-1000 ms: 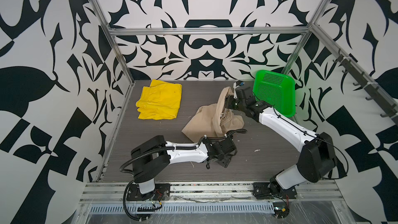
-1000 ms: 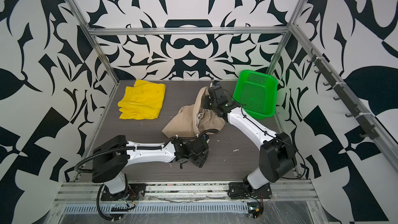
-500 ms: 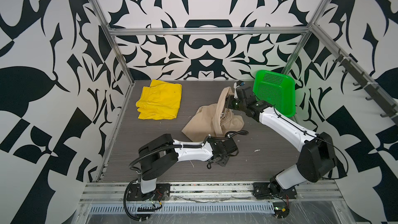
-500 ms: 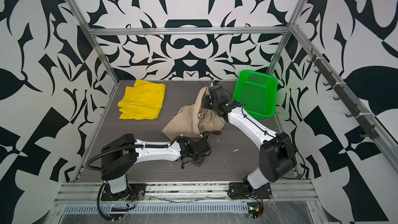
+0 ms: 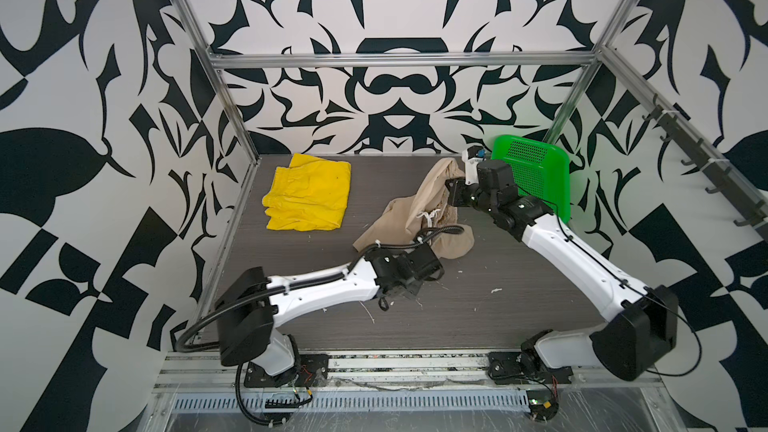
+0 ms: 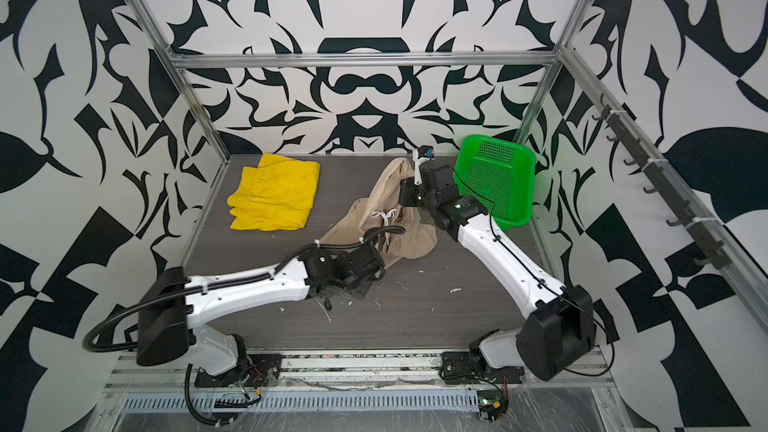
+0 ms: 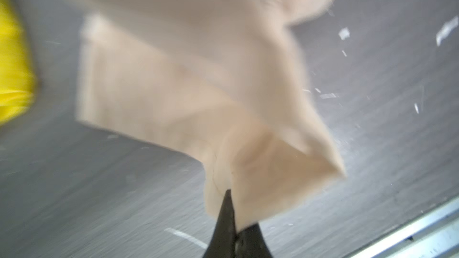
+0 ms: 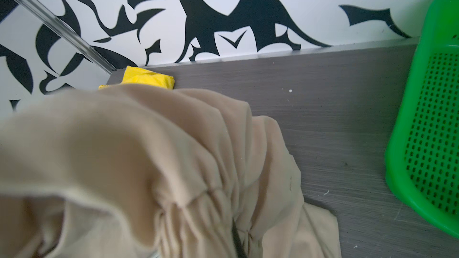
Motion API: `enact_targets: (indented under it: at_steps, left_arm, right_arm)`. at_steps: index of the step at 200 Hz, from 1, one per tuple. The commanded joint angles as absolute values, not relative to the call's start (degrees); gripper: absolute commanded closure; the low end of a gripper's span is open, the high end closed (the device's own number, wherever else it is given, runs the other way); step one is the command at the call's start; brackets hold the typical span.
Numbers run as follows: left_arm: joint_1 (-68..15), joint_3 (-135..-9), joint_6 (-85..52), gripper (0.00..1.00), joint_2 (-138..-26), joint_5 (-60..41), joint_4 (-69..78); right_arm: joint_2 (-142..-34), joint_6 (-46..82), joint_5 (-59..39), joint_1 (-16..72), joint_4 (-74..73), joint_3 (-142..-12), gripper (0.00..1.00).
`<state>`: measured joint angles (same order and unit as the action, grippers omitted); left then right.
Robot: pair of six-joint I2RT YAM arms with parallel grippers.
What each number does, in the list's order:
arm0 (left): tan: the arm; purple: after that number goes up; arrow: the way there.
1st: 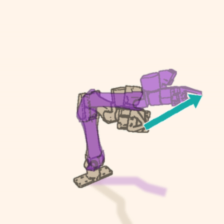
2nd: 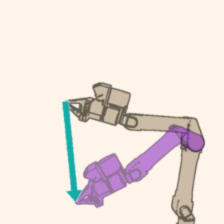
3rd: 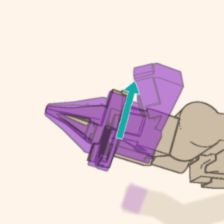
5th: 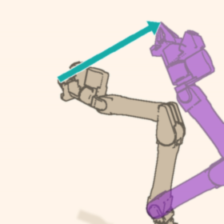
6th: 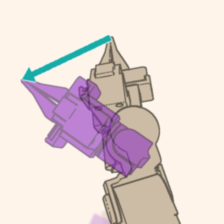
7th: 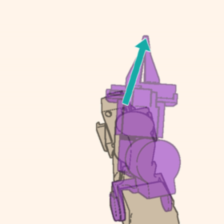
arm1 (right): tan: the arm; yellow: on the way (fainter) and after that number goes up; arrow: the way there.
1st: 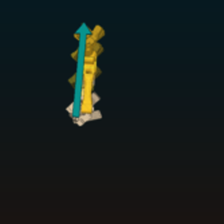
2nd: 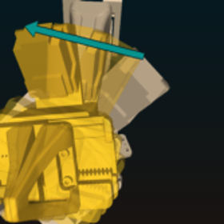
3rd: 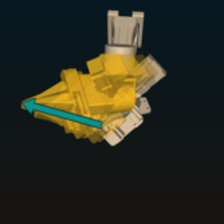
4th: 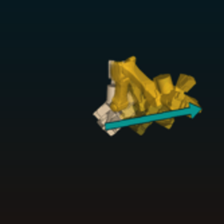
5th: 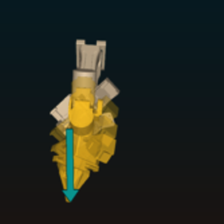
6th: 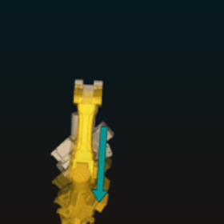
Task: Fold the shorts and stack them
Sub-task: 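Lift the beige shorts high with both grippers, stretching them between the grippers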
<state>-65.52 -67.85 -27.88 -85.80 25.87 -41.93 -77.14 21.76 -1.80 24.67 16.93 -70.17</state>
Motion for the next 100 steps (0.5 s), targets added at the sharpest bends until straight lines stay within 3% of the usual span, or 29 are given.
enact_targets:
  at_steps: [1, 51, 100]
  left_arm:
    - [-61.5, -71.2, -22.0, 0.97, -77.6, 34.4, -53.7]
    - [-48.6, -79.9, -5.1, 0.97, -64.1, 44.8, -60.1]
    - [-36.8, -92.4, 11.2, 0.98, -62.6, 50.6, -59.2]
  right_arm:
    - [-72.9, 15.3, -5.4, 23.5, 17.2, -70.3, 1.0]
    - [-66.7, 7.8, -11.0, 21.7, 22.0, -73.2, 1.0]
    - [-62.6, 0.1, -24.4, 21.7, 29.5, -79.2, 1.0]
